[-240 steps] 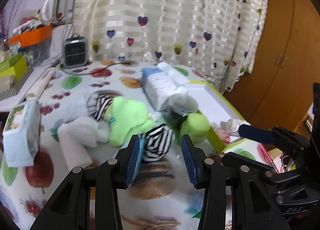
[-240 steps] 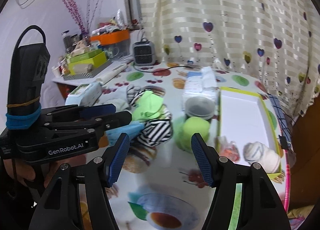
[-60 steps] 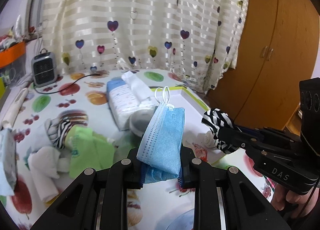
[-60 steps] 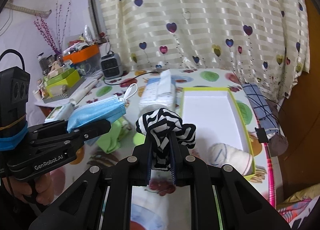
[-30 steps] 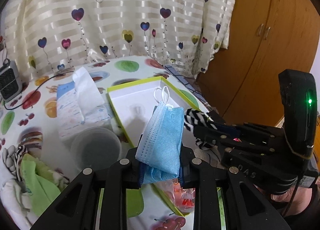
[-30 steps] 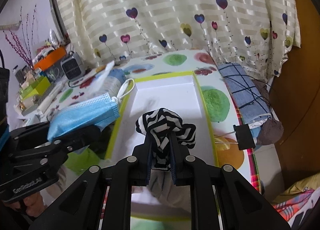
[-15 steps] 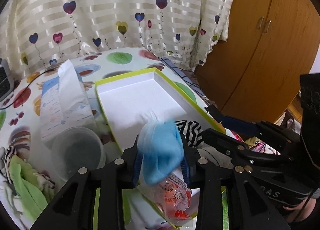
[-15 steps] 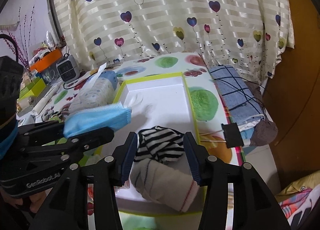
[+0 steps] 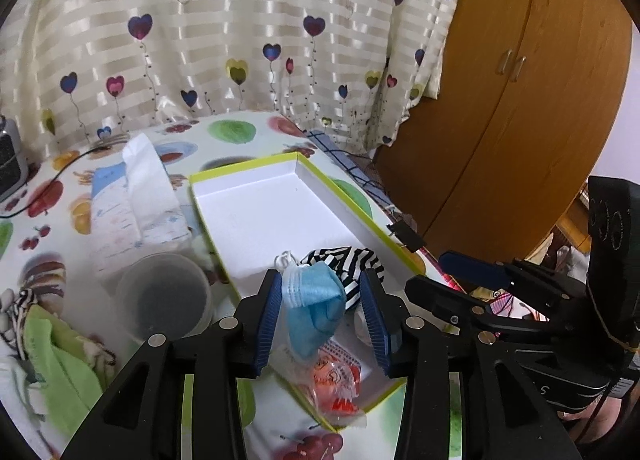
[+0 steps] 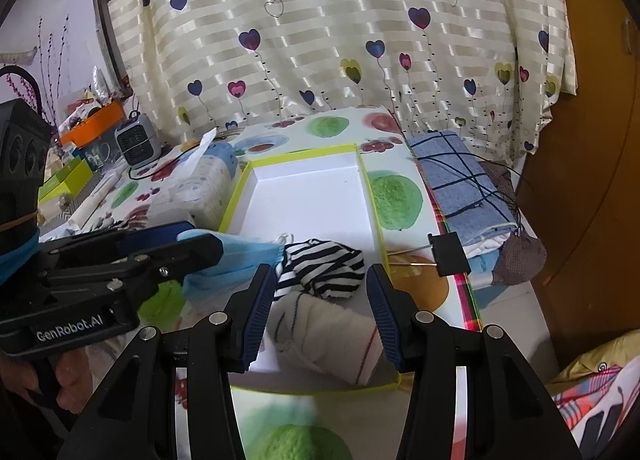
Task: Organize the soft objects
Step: 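Lower the striped cloth into the tray with the right gripper while the left gripper lowers the mask, then move both grippers back from the tray to the pile of soft items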
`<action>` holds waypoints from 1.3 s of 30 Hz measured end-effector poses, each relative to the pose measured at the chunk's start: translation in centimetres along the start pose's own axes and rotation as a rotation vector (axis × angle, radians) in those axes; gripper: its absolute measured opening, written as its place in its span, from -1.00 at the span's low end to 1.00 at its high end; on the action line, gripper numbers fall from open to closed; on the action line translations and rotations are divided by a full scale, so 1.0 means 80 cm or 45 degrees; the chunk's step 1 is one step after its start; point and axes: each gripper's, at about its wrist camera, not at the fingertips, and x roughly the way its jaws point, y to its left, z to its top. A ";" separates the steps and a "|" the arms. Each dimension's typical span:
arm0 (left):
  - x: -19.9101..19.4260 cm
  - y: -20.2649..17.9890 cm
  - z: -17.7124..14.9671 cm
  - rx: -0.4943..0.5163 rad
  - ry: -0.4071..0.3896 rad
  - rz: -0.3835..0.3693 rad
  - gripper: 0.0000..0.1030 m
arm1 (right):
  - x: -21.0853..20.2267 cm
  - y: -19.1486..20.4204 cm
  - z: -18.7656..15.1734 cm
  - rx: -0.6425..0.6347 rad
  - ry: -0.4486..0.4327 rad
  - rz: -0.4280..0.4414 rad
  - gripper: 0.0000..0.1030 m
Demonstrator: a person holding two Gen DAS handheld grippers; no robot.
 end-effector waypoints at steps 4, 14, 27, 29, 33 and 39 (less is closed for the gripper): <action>-0.020 -0.001 -0.003 0.007 -0.033 -0.001 -0.24 | -0.012 0.010 -0.004 -0.001 -0.009 0.008 -0.05; -0.071 0.009 -0.023 0.006 -0.117 0.035 -0.24 | -0.040 0.059 -0.010 -0.083 -0.018 0.026 -0.05; -0.127 0.039 -0.055 -0.029 -0.182 0.133 -0.24 | -0.054 0.114 -0.017 -0.148 -0.018 0.089 -0.05; -0.132 0.043 -0.060 -0.039 -0.184 0.143 -0.24 | -0.056 0.123 -0.019 -0.161 -0.016 0.102 -0.05; -0.139 0.051 -0.069 -0.064 -0.180 0.154 -0.24 | -0.058 0.132 -0.024 -0.164 -0.003 0.126 -0.05; -0.145 0.054 -0.082 -0.085 -0.172 0.156 -0.24 | -0.061 0.138 -0.027 -0.151 0.008 0.150 -0.05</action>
